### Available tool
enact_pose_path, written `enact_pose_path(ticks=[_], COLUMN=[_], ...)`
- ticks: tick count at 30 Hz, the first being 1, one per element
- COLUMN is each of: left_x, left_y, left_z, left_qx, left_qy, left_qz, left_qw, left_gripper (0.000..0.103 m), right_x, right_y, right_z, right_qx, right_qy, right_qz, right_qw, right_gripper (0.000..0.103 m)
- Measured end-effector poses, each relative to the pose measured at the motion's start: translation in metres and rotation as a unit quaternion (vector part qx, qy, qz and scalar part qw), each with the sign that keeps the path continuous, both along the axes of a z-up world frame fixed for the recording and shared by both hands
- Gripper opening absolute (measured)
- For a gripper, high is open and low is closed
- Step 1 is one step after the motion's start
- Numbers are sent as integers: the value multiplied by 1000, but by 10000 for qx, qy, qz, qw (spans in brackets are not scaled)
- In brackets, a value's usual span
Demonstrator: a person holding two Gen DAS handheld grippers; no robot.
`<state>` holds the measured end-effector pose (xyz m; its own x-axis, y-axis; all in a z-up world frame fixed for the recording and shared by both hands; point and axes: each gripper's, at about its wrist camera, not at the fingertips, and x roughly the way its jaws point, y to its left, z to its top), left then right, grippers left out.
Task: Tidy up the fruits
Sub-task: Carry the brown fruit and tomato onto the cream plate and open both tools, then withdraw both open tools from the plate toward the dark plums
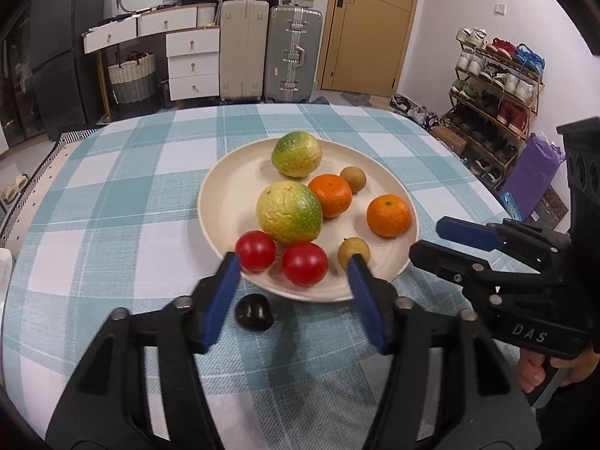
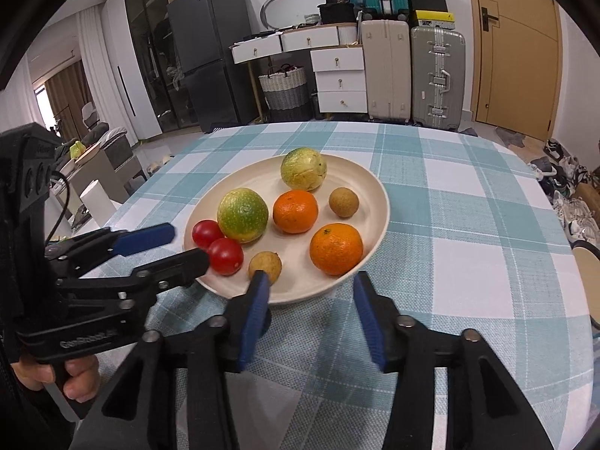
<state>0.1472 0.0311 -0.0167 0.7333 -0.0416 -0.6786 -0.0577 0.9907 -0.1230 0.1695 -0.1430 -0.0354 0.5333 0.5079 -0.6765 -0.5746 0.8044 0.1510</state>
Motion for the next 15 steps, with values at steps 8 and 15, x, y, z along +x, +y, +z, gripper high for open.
enact_pose_path(ticks=[8,15], left_x=[-26,-42], left_y=[11,17], left_z=[14,20], left_qx=[106,94], left_qy=[-121,-191], left_qz=[173,251], left_qw=[9997,9995], left_gripper=[87,102], right_x=[-8,-8], right_y=[-12,-16], right_z=[5,3], right_qx=[41,-25], right_qy=[-99,61], right_qz=[-236,-353], right_qw=[9997,9994], right_gripper=[88,103])
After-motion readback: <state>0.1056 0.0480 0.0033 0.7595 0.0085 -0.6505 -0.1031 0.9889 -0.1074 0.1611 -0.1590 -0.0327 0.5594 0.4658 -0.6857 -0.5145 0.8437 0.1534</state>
